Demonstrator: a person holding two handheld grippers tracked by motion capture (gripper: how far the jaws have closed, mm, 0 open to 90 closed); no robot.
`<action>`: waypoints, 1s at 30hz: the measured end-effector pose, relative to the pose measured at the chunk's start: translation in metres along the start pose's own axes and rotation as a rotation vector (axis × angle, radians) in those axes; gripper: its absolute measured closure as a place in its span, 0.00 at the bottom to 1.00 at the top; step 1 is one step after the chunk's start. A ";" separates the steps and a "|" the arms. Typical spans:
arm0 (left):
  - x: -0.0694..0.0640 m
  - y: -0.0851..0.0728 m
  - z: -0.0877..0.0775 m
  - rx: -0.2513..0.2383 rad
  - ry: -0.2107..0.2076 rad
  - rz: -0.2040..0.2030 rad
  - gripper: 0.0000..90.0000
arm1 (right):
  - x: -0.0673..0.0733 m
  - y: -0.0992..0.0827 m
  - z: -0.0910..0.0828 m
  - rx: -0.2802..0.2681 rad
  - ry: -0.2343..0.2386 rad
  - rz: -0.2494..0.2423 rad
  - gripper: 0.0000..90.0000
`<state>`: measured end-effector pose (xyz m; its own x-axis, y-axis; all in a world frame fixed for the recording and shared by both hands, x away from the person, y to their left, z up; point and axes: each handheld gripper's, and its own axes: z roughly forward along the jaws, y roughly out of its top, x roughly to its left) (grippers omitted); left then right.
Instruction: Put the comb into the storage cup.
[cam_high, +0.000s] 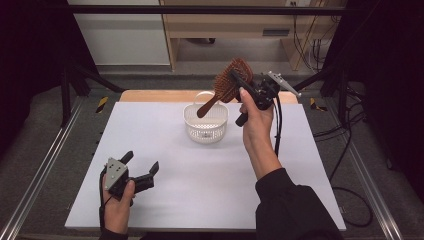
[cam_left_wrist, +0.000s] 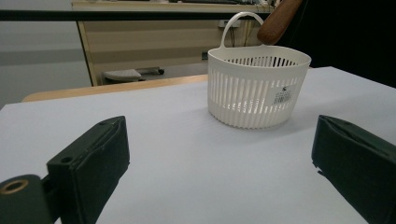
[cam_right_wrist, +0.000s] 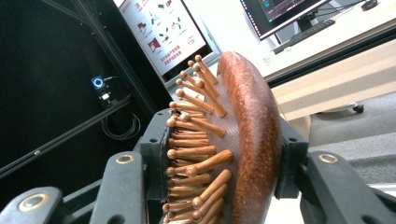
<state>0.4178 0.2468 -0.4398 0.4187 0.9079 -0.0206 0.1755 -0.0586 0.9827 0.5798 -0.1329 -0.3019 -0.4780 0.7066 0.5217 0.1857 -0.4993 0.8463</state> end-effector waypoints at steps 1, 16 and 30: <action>0.000 0.000 0.000 -0.001 0.000 0.000 0.05 | 0.000 0.000 0.000 -0.001 -0.001 0.000 0.56; 0.002 0.000 0.000 -0.001 0.003 0.000 0.05 | -0.011 -0.007 0.006 0.013 -0.034 -0.006 0.56; 0.001 -0.001 0.000 0.002 0.000 0.004 0.05 | -0.018 -0.015 0.009 0.030 -0.050 -0.005 0.56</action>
<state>0.4187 0.2480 -0.4405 0.4190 0.9078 -0.0168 0.1753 -0.0628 0.9825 0.5934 -0.1336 -0.3230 -0.4360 0.7334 0.5215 0.2089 -0.4811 0.8514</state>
